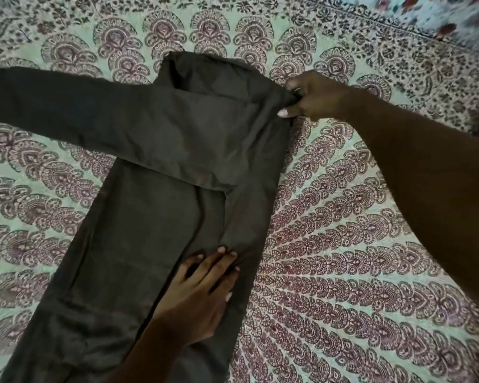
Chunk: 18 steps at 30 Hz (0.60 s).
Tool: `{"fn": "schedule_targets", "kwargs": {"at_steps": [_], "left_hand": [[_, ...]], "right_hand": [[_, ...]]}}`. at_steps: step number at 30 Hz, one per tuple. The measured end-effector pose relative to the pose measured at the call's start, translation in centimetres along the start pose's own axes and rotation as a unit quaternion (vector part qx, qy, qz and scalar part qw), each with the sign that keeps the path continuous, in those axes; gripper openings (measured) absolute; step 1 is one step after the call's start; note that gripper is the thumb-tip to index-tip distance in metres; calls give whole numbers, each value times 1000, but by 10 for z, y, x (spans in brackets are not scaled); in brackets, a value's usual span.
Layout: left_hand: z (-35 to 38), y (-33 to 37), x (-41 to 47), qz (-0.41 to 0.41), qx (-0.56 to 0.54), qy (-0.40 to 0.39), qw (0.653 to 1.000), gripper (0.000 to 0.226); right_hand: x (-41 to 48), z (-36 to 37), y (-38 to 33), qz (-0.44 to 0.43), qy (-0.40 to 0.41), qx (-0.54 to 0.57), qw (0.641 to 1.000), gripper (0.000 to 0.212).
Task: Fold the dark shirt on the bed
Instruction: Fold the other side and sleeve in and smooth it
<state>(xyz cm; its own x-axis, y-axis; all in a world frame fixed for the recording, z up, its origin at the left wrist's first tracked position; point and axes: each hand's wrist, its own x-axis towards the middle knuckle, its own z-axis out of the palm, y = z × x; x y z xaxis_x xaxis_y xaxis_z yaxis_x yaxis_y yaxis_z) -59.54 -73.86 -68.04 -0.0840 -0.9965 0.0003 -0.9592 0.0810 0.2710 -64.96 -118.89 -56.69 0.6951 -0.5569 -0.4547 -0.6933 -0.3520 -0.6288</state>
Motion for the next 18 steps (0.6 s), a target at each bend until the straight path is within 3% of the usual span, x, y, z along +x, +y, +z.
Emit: {"fn": "schedule_targets", "kwargs": {"at_steps": [9,13,15,18], "left_hand": [[0,0,-1,0,4,-11,1000,46],[-2,0,0,1,7,-10,1000,45],[-4,2,1,-1,5,-6,1000,45],[-6,2,3,2,3,2,1000,44]], "right_hand": [[16,19,10,22,136,-98,986,31],[-2,40,11,-21,252,-224,941,34],[-16,60,8,-92,257,-285,919,34],[-20,79,-1,-127,196,-292,927,45]]}}
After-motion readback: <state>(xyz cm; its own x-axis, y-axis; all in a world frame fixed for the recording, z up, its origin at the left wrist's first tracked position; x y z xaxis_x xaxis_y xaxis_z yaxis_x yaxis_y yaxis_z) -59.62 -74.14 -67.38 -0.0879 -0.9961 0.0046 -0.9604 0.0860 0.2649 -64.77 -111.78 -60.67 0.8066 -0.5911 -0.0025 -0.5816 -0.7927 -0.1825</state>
